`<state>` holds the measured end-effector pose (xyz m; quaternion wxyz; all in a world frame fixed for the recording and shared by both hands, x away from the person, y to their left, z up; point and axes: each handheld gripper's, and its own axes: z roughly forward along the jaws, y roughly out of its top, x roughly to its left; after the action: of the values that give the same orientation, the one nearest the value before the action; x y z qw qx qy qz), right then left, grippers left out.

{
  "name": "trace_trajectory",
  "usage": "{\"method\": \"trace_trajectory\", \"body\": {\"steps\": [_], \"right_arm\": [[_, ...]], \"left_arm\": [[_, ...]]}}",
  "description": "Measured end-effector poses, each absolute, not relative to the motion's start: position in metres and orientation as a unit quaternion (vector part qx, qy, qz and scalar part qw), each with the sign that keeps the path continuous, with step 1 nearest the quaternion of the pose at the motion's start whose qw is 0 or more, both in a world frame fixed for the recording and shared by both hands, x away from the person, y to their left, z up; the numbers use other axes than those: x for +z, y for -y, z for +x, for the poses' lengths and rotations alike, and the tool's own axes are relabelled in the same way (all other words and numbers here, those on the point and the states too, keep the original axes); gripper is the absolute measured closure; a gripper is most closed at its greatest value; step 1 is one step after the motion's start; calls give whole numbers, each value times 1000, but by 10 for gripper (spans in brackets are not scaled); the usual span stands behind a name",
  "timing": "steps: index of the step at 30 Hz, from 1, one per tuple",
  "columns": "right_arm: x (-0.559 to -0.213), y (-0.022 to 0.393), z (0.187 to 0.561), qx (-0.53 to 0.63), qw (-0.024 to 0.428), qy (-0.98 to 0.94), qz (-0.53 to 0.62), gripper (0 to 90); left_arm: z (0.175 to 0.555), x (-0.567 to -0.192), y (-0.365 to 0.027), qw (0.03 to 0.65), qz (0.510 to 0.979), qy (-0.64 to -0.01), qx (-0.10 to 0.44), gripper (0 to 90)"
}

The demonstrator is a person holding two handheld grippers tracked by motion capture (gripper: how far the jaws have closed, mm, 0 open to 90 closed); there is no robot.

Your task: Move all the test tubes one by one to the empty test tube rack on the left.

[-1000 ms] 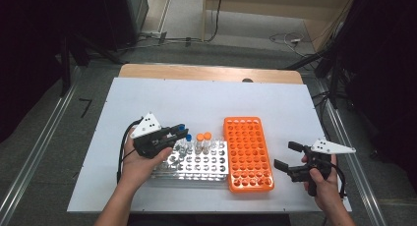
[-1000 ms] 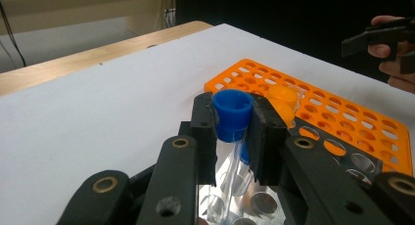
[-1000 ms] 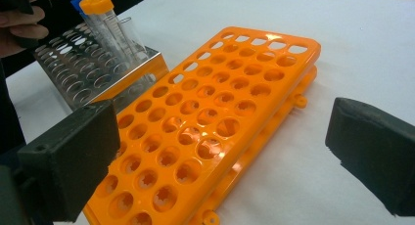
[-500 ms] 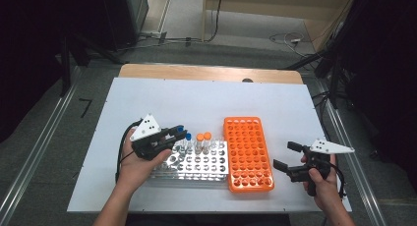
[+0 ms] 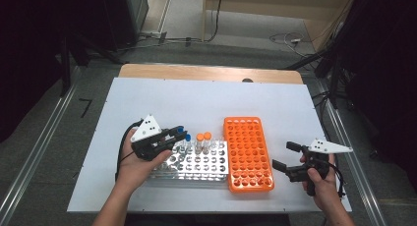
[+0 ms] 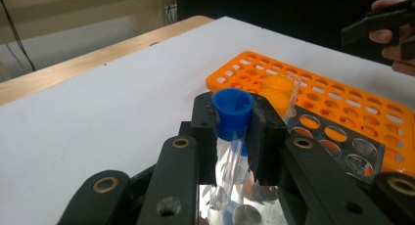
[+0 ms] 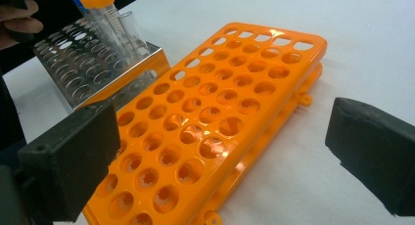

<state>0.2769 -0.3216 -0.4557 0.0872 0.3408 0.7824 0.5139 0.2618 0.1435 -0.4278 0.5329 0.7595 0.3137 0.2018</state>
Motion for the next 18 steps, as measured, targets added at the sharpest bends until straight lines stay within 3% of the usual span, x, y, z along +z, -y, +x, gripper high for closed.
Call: {"method": "trace_trajectory", "body": {"steps": [18], "right_arm": [[-457,317,278,510,85,-786,339,0]], "left_arm": [[268,-429,-141,535,755,-335,179,763]]}}
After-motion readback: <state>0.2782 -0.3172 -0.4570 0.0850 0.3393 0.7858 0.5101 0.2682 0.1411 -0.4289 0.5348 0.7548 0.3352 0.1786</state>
